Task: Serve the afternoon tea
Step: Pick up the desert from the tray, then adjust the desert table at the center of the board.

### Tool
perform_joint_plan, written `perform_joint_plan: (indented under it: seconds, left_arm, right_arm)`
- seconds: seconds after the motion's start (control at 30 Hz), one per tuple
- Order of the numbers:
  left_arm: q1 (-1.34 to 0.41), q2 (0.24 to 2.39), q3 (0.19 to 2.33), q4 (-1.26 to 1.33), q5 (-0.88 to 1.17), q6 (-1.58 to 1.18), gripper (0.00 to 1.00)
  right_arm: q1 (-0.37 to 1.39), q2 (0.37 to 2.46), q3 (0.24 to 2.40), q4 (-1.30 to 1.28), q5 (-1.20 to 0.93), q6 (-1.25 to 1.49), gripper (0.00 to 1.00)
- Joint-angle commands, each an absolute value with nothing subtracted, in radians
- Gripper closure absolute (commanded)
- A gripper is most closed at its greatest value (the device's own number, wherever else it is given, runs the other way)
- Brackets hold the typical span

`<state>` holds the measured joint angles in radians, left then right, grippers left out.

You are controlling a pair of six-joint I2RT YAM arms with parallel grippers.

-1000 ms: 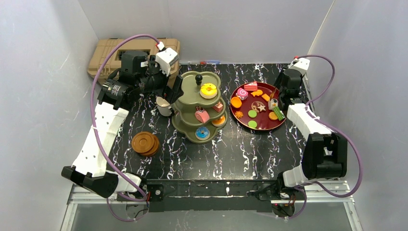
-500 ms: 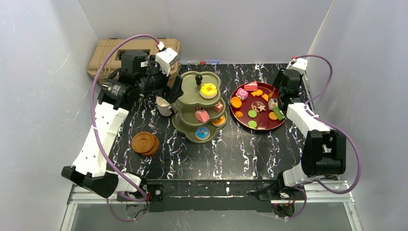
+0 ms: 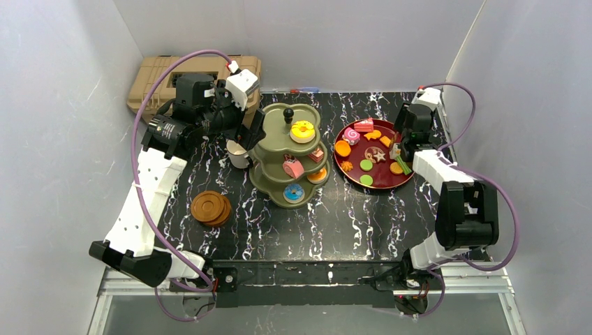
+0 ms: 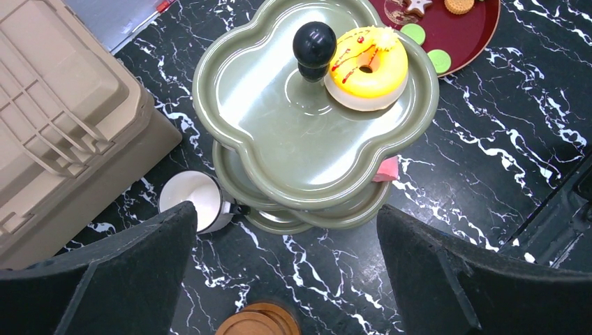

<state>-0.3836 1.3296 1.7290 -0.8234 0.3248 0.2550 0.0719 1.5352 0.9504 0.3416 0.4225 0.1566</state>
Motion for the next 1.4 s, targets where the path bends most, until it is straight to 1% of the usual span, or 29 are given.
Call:
perform_joint_plan:
  seconds: [0.0,0.1,0.2,0.3,0.43,0.53,0.7,0.97,1.1,1.37]
  left_arm:
    - [-0.384,1.303,1.735,-0.838,0.319,0.271,0.01]
    - [-0.383,1.301,1.735,-0.838,0.317,0.272,0.01]
    - [-0.383,1.298,1.732,-0.839,0.316,0.275,0.01]
    - [-0.383,1.298,1.732,-0.84,0.313,0.278,0.01]
    - [-0.383,1.301,1.736,-0.839,0.318,0.277,0.01]
    - [-0.384,1.308,1.742,-0.84,0.323,0.272,0.01]
    - [-0.383,1.315,1.747,-0.84,0.324,0.267,0.01]
    - [-0.383,1.316,1.734,-0.837,0.329,0.258,0.01]
    - [-0.383,1.315,1.741,-0.838,0.334,0.253,0.01]
    - [-0.383,1.311,1.735,-0.835,0.356,0.253,0.01]
  right_arm:
    - [0.066,1.578,0.978,0.395,0.425,0.132,0.45]
    - [0.066,1.6,0.996,0.407,0.408,0.14,0.48]
    - [0.066,1.617,1.012,0.414,0.387,0.143,0.53]
    - [0.066,1.621,1.022,0.409,0.373,0.144,0.61]
    - [0.071,1.578,1.016,0.404,0.357,0.146,0.74]
    - [0.096,1.524,1.02,0.384,0.363,0.136,0.8]
    - [0.212,1.385,1.029,0.339,0.418,0.108,0.83]
    - [0.411,1.168,0.995,0.22,0.468,0.129,0.85]
    - [0.464,1.081,0.95,0.149,0.44,0.205,0.85]
    - [0.567,0.933,0.824,0.091,0.433,0.355,0.85]
